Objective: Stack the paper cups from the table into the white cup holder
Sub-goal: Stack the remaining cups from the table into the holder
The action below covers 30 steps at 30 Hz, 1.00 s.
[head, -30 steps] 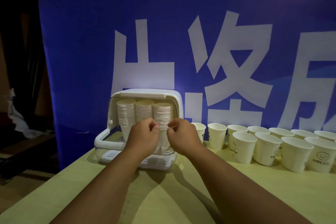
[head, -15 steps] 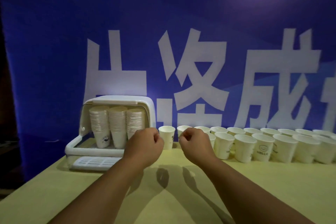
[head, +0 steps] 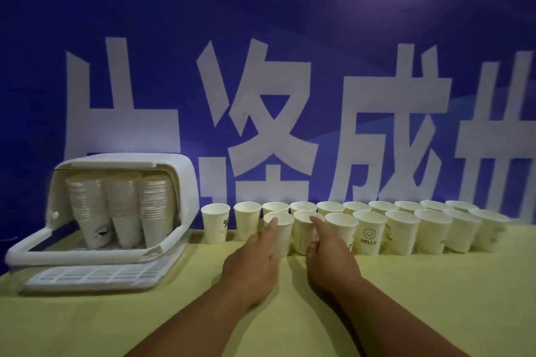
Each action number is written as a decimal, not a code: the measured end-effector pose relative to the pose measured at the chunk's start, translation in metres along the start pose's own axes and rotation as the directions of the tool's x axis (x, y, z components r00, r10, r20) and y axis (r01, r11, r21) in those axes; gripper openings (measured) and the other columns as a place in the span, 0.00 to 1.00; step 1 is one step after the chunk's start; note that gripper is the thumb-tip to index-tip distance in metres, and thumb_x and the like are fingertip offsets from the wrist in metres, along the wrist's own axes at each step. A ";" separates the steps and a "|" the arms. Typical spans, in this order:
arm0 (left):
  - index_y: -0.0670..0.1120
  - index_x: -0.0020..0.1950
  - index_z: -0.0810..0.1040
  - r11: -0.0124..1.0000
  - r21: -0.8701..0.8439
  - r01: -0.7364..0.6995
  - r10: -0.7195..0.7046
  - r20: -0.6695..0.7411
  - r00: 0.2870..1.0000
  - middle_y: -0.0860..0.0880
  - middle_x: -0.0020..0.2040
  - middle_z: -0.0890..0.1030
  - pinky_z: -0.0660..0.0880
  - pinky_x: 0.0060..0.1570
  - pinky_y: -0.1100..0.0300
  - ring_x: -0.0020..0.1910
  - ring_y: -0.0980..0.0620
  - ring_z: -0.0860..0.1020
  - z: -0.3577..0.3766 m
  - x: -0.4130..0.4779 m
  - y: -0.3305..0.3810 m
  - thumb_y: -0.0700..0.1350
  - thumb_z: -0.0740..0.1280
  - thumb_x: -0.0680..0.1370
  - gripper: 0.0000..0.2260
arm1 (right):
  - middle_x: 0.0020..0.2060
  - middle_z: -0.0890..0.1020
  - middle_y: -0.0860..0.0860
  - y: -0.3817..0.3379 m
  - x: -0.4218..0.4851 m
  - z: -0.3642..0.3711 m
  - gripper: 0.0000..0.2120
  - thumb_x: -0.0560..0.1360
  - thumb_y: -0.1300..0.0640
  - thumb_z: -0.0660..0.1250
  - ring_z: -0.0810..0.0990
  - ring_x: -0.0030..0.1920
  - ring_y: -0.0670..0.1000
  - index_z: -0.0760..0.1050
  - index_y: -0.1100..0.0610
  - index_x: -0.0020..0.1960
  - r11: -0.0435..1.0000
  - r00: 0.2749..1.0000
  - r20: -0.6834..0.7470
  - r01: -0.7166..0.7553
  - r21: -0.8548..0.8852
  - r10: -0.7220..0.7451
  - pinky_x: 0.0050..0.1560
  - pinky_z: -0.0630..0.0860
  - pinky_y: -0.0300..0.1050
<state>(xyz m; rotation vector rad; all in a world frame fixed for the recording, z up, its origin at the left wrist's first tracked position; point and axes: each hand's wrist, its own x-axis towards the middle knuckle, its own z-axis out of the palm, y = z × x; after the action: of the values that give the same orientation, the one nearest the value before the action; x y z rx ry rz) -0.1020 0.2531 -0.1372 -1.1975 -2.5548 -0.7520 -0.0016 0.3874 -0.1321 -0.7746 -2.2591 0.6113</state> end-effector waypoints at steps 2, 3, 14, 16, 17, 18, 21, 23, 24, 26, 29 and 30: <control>0.65 0.81 0.43 0.999 0.038 -0.024 0.024 0.012 1.000 0.52 0.68 0.73 0.76 0.44 0.55 0.50 0.52 0.79 0.003 0.002 -0.004 0.52 0.58 0.85 0.31 | 0.57 0.80 0.47 0.002 0.004 0.003 0.25 0.80 0.57 0.62 0.77 0.47 0.46 0.63 0.43 0.74 0.999 1.000 -0.013 0.009 -0.031 -0.010 0.45 0.78 0.43; 0.63 0.80 0.48 0.999 0.036 -0.027 0.028 -0.020 0.999 0.52 0.68 0.73 0.77 0.45 0.54 0.51 0.50 0.80 0.003 0.002 -0.005 0.51 0.58 0.85 0.28 | 0.52 0.81 0.47 0.002 0.006 0.005 0.19 0.80 0.56 0.61 0.77 0.45 0.47 0.68 0.45 0.69 0.999 0.999 -0.031 0.016 -0.048 -0.018 0.44 0.78 0.45; 0.54 0.53 0.69 0.999 0.018 0.030 -0.025 -0.230 0.973 0.55 0.50 0.77 0.80 0.47 0.52 0.45 0.53 0.77 -0.024 -0.010 0.001 0.52 0.52 0.87 0.09 | 0.41 0.81 0.43 -0.010 -0.002 -0.001 0.07 0.82 0.49 0.61 0.78 0.40 0.44 0.77 0.46 0.50 0.998 0.981 -0.185 0.060 0.036 -0.053 0.43 0.80 0.47; 0.54 0.57 0.71 1.000 0.002 0.021 -0.019 -0.251 0.968 0.55 0.55 0.78 0.81 0.51 0.53 0.50 0.53 0.78 -0.038 -0.017 -0.001 0.52 0.54 0.87 0.07 | 0.44 0.81 0.43 -0.019 -0.006 -0.001 0.08 0.83 0.49 0.61 0.78 0.42 0.45 0.78 0.47 0.53 0.995 0.981 -0.186 0.074 0.066 -0.060 0.45 0.79 0.44; 0.54 0.60 0.71 1.000 0.018 0.015 -0.009 -0.266 0.964 0.55 0.58 0.78 0.81 0.52 0.54 0.52 0.53 0.78 -0.047 -0.018 -0.006 0.52 0.56 0.86 0.07 | 0.45 0.82 0.44 -0.025 -0.008 -0.001 0.08 0.83 0.49 0.61 0.78 0.42 0.45 0.78 0.48 0.53 0.993 0.981 -0.183 0.085 0.076 -0.070 0.45 0.79 0.43; 0.54 0.63 0.72 0.999 0.046 0.005 0.008 -0.280 0.960 0.55 0.60 0.78 0.81 0.53 0.55 0.53 0.53 0.78 -0.057 -0.020 -0.011 0.52 0.57 0.86 0.08 | 0.46 0.82 0.44 -0.032 -0.009 0.000 0.08 0.83 0.49 0.61 0.78 0.43 0.44 0.78 0.48 0.54 0.992 0.980 -0.179 0.098 0.083 -0.082 0.45 0.79 0.42; 0.53 0.61 0.71 0.990 0.138 -0.008 0.056 -0.346 0.937 0.54 0.56 0.77 0.72 0.44 0.60 0.48 0.53 0.74 -0.088 -0.024 -0.035 0.53 0.53 0.86 0.10 | 0.48 0.82 0.43 -0.054 -0.011 0.004 0.08 0.82 0.49 0.61 0.79 0.44 0.44 0.78 0.48 0.55 0.981 0.974 -0.181 0.158 0.112 -0.136 0.45 0.77 0.40; 0.53 0.54 0.69 0.987 0.160 0.002 0.064 -0.407 0.911 0.54 0.50 0.75 0.65 0.37 0.59 0.44 0.52 0.71 -0.108 -0.027 -0.055 0.53 0.50 0.86 0.10 | 0.48 0.80 0.42 -0.071 -0.012 0.008 0.07 0.82 0.49 0.62 0.78 0.45 0.44 0.78 0.48 0.56 0.972 0.973 -0.170 0.184 0.148 -0.158 0.45 0.76 0.40; 0.53 0.51 0.68 0.986 0.169 0.003 0.072 -0.432 0.899 0.54 0.48 0.75 0.64 0.36 0.57 0.42 0.51 0.72 -0.116 -0.028 -0.066 0.52 0.51 0.86 0.09 | 0.47 0.80 0.42 -0.080 -0.013 0.011 0.07 0.82 0.49 0.62 0.78 0.45 0.44 0.78 0.48 0.55 0.965 0.972 -0.160 0.200 0.172 -0.173 0.45 0.77 0.40; 0.51 0.48 0.69 0.983 0.181 -0.013 0.100 -0.480 0.872 0.51 0.45 0.76 0.68 0.36 0.54 0.42 0.46 0.74 -0.127 -0.029 -0.088 0.51 0.51 0.86 0.11 | 0.46 0.80 0.43 -0.101 -0.013 0.017 0.06 0.82 0.49 0.62 0.78 0.44 0.44 0.77 0.47 0.53 0.946 0.968 -0.152 0.230 0.228 -0.199 0.46 0.79 0.42; 0.51 0.45 0.69 0.991 0.134 -0.015 0.088 -0.564 0.821 0.51 0.42 0.75 0.75 0.35 0.51 0.39 0.46 0.74 -0.139 -0.033 -0.121 0.51 0.51 0.86 0.13 | 0.44 0.80 0.42 -0.135 -0.012 0.030 0.04 0.82 0.48 0.63 0.78 0.44 0.44 0.76 0.46 0.51 0.914 0.960 -0.170 0.267 0.307 -0.223 0.47 0.79 0.42; 0.52 0.46 0.69 0.994 0.107 0.001 0.061 -0.580 0.812 0.52 0.41 0.75 0.76 0.35 0.52 0.39 0.48 0.74 -0.141 -0.035 -0.131 0.52 0.52 0.86 0.12 | 0.44 0.80 0.42 -0.147 -0.011 0.035 0.04 0.82 0.48 0.63 0.78 0.44 0.44 0.76 0.46 0.51 0.900 0.957 -0.178 0.279 0.336 -0.230 0.46 0.78 0.41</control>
<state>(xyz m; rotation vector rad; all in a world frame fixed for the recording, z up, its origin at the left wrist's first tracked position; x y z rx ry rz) -0.1820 0.0841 -0.0788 -0.8039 -2.0263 -0.8150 -0.0722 0.2680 -0.0721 -0.3202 -2.0004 0.7894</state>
